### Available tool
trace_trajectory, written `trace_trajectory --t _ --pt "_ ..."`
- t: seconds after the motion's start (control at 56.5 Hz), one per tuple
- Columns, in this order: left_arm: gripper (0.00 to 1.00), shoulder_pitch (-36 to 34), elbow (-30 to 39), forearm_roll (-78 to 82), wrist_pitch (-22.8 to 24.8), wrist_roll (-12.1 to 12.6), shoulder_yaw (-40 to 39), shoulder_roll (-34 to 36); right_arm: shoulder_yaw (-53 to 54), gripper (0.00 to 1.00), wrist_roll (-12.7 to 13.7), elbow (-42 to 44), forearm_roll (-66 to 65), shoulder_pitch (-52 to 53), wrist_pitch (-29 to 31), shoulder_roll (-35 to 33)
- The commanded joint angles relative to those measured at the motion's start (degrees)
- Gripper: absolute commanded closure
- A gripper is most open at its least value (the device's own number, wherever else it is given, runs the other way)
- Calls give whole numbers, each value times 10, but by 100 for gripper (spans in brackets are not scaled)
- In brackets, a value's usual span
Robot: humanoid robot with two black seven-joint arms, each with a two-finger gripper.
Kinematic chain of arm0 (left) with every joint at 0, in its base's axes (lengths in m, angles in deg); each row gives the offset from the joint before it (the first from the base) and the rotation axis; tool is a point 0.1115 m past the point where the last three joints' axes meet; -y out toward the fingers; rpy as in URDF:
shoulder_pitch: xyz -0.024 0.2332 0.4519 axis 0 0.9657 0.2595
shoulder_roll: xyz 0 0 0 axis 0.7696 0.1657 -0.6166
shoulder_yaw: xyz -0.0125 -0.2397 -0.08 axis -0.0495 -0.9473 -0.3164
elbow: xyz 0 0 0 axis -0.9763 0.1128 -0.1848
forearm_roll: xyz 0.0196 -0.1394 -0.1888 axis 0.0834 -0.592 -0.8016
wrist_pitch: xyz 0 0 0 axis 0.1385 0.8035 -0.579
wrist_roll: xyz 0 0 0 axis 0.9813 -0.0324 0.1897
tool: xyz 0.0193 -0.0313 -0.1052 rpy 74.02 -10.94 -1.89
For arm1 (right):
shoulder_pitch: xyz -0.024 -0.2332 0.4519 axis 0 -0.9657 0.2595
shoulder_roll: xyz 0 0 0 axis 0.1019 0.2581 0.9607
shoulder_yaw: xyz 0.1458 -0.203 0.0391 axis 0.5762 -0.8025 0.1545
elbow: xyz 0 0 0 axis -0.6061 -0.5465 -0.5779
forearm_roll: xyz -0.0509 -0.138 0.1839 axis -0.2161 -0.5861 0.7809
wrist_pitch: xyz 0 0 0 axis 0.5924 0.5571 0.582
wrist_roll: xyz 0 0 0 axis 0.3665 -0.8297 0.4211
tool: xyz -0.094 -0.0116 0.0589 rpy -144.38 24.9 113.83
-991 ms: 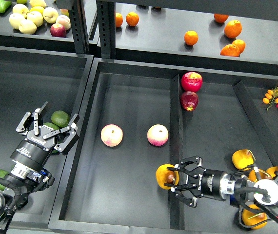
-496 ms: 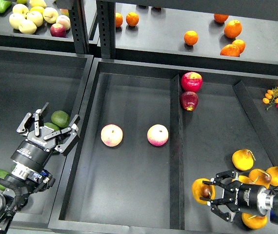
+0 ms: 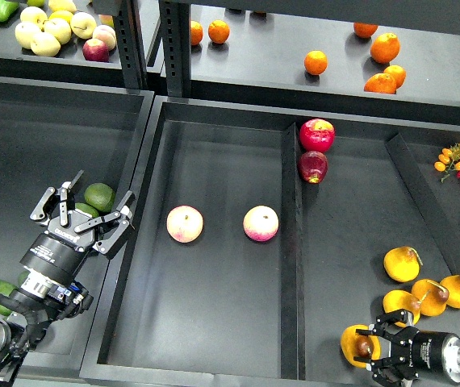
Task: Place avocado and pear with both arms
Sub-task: 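Lower the pear among the yellow pears and open the right gripper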
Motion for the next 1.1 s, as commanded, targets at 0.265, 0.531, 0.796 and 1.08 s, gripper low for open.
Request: trace_trajectory --t 0.265,0.531,0.796,1.08 --pt "2 3 1 0 0 0 -1 0 4 55 0 39 -36 -1 -9 4" --pt "2 5 1 0 0 0 0 0 2 20 0 40 -49 -2 -18 6" --pt "2 5 6 0 0 0 0 0 28 1 0 24 2 16 -79 13" --pt "2 8 7 1 0 0 1 0 213 1 0 11 53 79 -108 121"
